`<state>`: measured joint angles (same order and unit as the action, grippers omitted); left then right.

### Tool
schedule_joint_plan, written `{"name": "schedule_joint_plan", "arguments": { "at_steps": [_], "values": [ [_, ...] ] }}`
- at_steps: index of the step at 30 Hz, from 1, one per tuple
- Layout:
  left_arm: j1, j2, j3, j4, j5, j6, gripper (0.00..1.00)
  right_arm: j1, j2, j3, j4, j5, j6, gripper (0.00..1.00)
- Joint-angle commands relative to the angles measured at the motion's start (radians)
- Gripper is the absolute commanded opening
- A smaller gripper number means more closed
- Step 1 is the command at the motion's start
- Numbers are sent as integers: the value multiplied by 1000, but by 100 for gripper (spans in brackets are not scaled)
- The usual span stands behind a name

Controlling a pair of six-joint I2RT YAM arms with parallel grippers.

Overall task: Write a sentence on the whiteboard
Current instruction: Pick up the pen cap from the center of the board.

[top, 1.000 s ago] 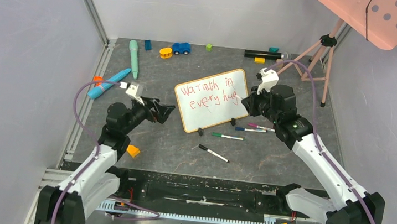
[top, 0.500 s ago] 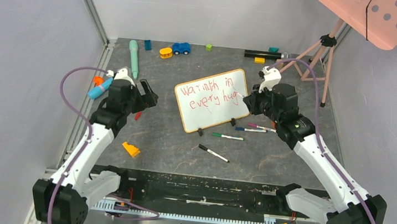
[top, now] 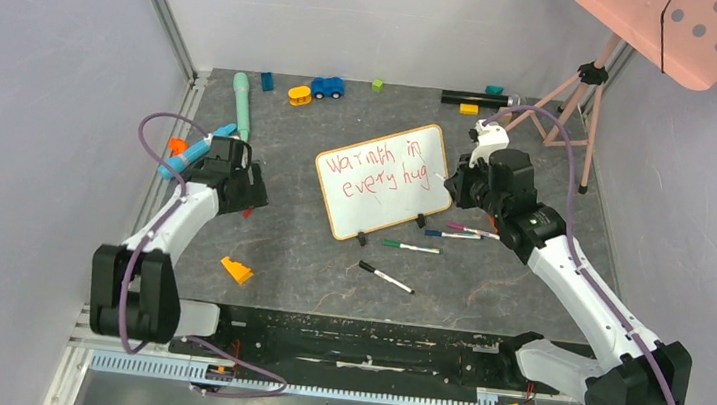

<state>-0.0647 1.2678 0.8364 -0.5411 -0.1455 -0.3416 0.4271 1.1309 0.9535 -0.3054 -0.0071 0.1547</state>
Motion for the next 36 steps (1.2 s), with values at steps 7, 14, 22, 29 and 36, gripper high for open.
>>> {"name": "schedule_joint_plan", "arguments": {
  "at_steps": [7,14,22,29,36],
  "values": [
    [57,262,152,63,44,186,66,-8,-11,26,22,-57,26,0],
    [57,354,191,43,68,217,58,-6,-8,18,26,-54,30,0],
    [57,464,233,12,83,206,50,-9,-18,7,27,-51,27,0],
    [56,510,240,-20,100,180,22,-10,-20,2,31,-65,28,0],
    [57,366,212,-71,141,20,2,-9,11,64,54,-164,16,0]
  ]
}}
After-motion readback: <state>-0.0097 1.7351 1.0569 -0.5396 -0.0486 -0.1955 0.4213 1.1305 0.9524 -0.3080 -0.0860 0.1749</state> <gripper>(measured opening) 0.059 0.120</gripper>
